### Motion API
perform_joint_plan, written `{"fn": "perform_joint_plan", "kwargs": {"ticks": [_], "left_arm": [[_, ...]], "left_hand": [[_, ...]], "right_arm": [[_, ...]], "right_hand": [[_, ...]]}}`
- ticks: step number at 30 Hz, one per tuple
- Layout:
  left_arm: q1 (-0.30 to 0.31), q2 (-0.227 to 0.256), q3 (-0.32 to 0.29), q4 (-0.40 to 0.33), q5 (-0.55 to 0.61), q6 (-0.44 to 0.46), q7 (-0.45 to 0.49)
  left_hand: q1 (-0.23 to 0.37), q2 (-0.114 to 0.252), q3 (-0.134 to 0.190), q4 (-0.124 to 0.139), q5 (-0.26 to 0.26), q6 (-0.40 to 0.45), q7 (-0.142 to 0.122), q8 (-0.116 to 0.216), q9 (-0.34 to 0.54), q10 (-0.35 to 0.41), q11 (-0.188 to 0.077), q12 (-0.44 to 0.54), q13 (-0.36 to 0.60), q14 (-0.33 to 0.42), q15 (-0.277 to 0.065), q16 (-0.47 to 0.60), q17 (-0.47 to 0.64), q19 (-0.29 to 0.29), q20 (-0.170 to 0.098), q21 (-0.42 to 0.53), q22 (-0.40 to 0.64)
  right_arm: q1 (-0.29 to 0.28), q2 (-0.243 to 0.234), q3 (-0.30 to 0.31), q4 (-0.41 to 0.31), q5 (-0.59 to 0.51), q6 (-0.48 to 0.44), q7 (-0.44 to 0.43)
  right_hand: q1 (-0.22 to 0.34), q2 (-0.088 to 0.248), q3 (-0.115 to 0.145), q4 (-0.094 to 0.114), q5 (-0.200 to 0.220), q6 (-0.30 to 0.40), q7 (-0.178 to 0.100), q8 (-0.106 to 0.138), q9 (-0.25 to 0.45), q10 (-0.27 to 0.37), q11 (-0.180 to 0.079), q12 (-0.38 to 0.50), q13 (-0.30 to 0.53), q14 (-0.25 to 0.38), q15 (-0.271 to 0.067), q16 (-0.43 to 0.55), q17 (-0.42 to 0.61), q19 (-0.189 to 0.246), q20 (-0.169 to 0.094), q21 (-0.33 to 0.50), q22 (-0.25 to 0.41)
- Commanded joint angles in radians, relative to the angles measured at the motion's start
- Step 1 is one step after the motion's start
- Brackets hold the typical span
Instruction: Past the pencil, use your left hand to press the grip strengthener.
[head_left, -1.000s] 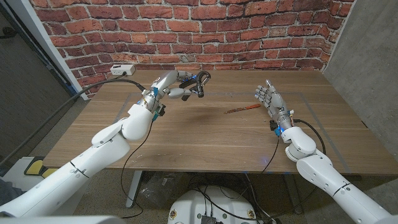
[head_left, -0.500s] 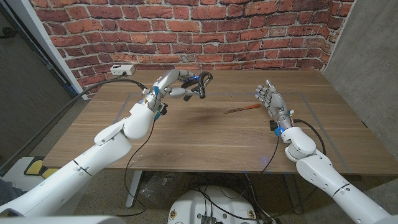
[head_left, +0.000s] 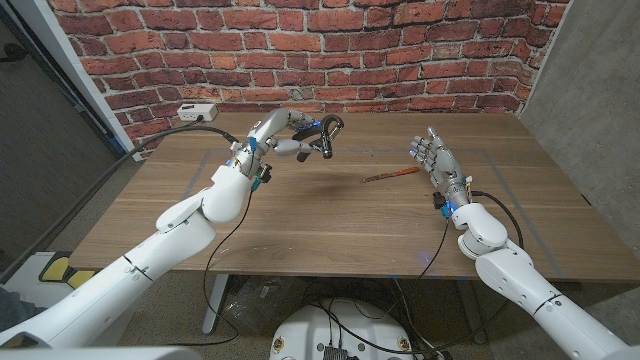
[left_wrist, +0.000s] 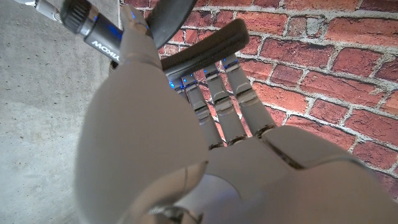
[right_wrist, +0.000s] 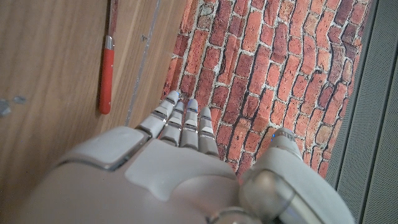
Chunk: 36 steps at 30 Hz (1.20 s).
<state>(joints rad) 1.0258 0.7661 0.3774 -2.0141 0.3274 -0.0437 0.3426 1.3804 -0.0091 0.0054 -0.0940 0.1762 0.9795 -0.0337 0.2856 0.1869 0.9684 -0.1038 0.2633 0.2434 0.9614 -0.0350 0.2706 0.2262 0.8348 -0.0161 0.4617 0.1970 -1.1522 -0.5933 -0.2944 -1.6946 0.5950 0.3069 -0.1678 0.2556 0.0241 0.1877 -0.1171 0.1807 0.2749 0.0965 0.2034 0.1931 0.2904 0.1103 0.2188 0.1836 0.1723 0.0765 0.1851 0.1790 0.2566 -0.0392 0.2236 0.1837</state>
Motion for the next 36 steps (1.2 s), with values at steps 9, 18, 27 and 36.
{"fn": "perform_joint_plan", "kwargs": {"ticks": [9, 18, 27, 36], "left_arm": [[-0.007, -0.048, 0.018, 0.029, 0.005, -0.007, 0.049], [-0.003, -0.050, 0.019, 0.019, 0.004, 0.020, 0.049], [-0.009, -0.052, 0.023, 0.030, -0.012, 0.015, 0.046], [-0.007, -0.048, 0.023, 0.029, -0.017, 0.008, 0.046]], "left_hand": [[0.153, 0.126, 0.220, -0.054, 0.000, 0.140, 0.036, 0.013, -0.003, 0.089, -0.035, 0.010, 0.016, 0.152, -0.190, 0.014, 0.006, 0.121, -0.099, 0.041, 0.007], [0.153, 0.116, 0.225, -0.053, 0.000, 0.205, 0.033, 0.017, -0.007, 0.105, -0.032, 0.011, 0.030, 0.174, -0.192, 0.014, 0.009, 0.133, -0.100, 0.066, 0.007], [0.151, 0.111, 0.226, -0.053, -0.001, 0.212, 0.037, 0.011, -0.008, 0.109, -0.031, 0.010, 0.036, 0.184, -0.192, 0.014, 0.010, 0.139, -0.102, 0.076, 0.006], [0.151, 0.108, 0.229, -0.053, -0.001, 0.220, 0.037, 0.006, -0.009, 0.111, -0.030, 0.009, 0.041, 0.188, -0.192, 0.013, 0.011, 0.136, -0.102, 0.083, 0.006]], "right_arm": [[0.008, 0.007, -0.008, 0.010, -0.003, 0.000, -0.001], [0.008, 0.007, -0.011, 0.008, -0.002, -0.003, -0.001], [0.007, 0.010, -0.012, -0.001, -0.008, -0.008, -0.015], [0.005, -0.003, -0.006, -0.023, -0.032, -0.010, -0.029]], "right_hand": [[0.001, 0.009, -0.002, -0.003, -0.001, -0.003, 0.001, -0.003, 0.004, 0.001, 0.003, -0.003, 0.004, 0.006, 0.005, 0.000, 0.005, 0.011, 0.003, -0.001, 0.003], [0.001, 0.009, -0.003, -0.003, -0.001, -0.003, 0.000, -0.003, 0.004, 0.001, 0.005, -0.003, 0.004, 0.005, 0.005, 0.000, 0.005, 0.011, 0.003, -0.002, 0.003], [0.001, 0.009, -0.003, -0.003, -0.001, -0.003, 0.001, -0.003, 0.004, 0.002, 0.005, -0.003, 0.004, 0.006, 0.006, 0.000, 0.004, 0.011, 0.003, -0.003, 0.003], [0.001, 0.009, -0.003, -0.003, 0.000, -0.003, 0.002, -0.003, 0.004, 0.002, 0.002, -0.003, 0.004, 0.006, 0.006, 0.000, 0.004, 0.011, 0.003, -0.003, 0.003]]}}
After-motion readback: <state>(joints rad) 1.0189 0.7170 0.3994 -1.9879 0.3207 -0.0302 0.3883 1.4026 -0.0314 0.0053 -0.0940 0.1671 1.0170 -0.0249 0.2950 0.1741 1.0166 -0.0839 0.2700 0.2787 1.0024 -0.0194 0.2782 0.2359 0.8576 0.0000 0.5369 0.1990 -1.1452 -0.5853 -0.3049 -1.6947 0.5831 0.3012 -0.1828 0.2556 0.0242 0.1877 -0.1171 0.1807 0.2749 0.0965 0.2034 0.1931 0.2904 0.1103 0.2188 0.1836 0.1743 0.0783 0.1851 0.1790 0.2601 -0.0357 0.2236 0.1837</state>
